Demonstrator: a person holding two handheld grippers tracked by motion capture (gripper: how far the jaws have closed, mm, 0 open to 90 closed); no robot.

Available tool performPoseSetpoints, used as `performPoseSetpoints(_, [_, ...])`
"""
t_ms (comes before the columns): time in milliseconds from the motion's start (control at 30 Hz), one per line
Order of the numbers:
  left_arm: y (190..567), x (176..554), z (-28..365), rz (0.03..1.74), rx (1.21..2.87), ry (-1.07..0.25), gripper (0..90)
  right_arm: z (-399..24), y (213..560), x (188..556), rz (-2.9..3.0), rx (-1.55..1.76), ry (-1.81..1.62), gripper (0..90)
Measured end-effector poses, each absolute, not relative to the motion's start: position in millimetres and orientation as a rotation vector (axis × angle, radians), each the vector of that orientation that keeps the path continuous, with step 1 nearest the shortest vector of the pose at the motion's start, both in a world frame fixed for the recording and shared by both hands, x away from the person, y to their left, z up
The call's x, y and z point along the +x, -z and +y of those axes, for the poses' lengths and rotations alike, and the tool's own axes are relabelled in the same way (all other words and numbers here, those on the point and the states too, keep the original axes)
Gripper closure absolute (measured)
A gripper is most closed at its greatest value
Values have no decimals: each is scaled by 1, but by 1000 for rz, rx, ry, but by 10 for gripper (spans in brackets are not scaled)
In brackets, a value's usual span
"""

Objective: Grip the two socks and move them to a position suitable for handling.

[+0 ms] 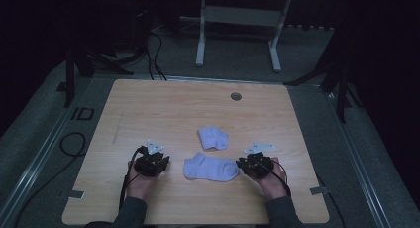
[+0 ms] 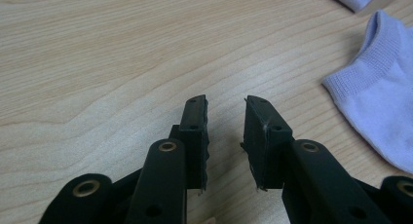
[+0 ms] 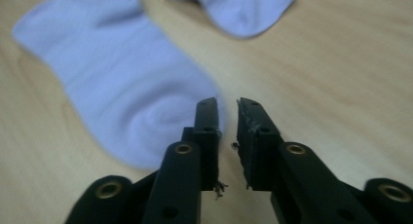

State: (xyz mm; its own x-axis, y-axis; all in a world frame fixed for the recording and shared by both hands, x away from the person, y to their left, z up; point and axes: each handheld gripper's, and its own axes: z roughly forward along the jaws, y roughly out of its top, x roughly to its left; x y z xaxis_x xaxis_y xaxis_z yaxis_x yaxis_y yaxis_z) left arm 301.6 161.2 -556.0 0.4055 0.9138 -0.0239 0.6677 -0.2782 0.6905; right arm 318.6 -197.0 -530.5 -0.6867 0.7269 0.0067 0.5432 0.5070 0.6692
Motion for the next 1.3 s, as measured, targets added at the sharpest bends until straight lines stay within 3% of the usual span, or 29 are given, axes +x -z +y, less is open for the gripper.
performPoseSetpoints(333, [558, 302, 158, 1341, 2049, -503, 699, -183, 517, 373, 2415, 1138, -938, 737])
performPoseSetpoints(533, [558, 302, 158, 1345, 2045, -498, 696, -171, 526, 405, 2431, 1215, -902, 711])
performPoseSetpoints(767, [558, 301, 157, 1341, 2049, -505, 696, -163, 538, 427, 2423, 1273, -877, 691])
performPoseSetpoints(1033, [558, 301, 157, 1338, 2054, -507, 696, -149, 543, 440, 2445, 1299, -915, 600])
performPoseSetpoints(1100, [558, 301, 157, 1337, 2057, -510, 696, -147, 547, 443, 2448, 1315, -897, 602])
performPoseSetpoints(1200, [558, 301, 156, 1337, 2060, -515, 694, -142, 547, 442, 2441, 1270, -865, 716])
performPoseSetpoints(1233, [558, 301, 156, 1337, 2060, -515, 693, -142, 547, 442, 2441, 1270, -865, 716])
performPoseSetpoints(1267, [558, 301, 156, 1336, 2062, -516, 692, -138, 546, 440, 2461, 1232, -843, 807])
performPoseSetpoints(1300, [558, 301, 156, 1336, 2062, -516, 692, -138, 546, 440, 2461, 1232, -843, 807])
